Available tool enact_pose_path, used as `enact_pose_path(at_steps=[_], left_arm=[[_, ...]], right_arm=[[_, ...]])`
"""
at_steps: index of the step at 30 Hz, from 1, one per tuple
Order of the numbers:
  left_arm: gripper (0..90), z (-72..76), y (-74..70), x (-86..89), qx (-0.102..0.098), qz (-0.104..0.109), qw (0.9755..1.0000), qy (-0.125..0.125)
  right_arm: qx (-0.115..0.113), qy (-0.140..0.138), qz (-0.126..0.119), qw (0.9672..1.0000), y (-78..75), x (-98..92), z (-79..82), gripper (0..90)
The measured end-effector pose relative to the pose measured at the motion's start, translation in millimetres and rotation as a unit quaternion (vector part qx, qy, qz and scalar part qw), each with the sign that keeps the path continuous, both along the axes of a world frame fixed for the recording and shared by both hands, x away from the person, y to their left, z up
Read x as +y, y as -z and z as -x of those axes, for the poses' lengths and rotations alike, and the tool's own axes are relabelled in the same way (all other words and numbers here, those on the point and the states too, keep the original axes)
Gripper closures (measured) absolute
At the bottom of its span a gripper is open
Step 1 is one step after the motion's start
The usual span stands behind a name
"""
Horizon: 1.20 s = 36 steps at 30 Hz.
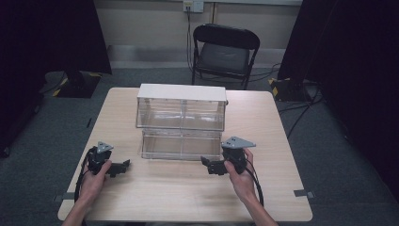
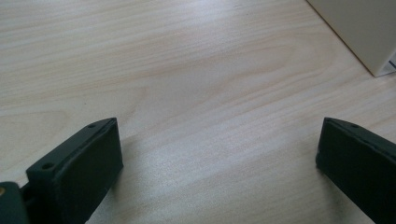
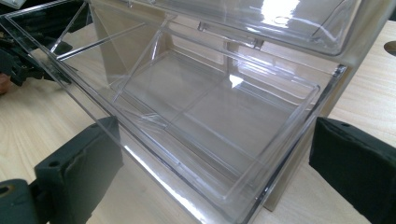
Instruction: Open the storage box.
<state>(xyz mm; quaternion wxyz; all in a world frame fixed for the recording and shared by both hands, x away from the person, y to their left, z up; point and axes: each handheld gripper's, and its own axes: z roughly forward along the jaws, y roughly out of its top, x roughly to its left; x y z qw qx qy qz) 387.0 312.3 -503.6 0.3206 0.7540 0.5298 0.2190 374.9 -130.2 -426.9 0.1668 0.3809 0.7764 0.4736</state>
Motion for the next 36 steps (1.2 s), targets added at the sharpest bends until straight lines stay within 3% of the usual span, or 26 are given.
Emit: enact_pose_path(at_steps=[7,36], left_arm=[[0.0,0.0,0.0,0.0,0.000,0.000,1.0000,0.000],[0.0,-0.1,0.0,0.1,0.000,0.000,1.0000,0.000]], right_arm=[[-0.004,0.018,0.002,0.9998,-0.8,-1.5,-2.9,7.1],[-0.005,0.021,0.000,0.9998,-5.8,1.1,-11.6,10.5]])
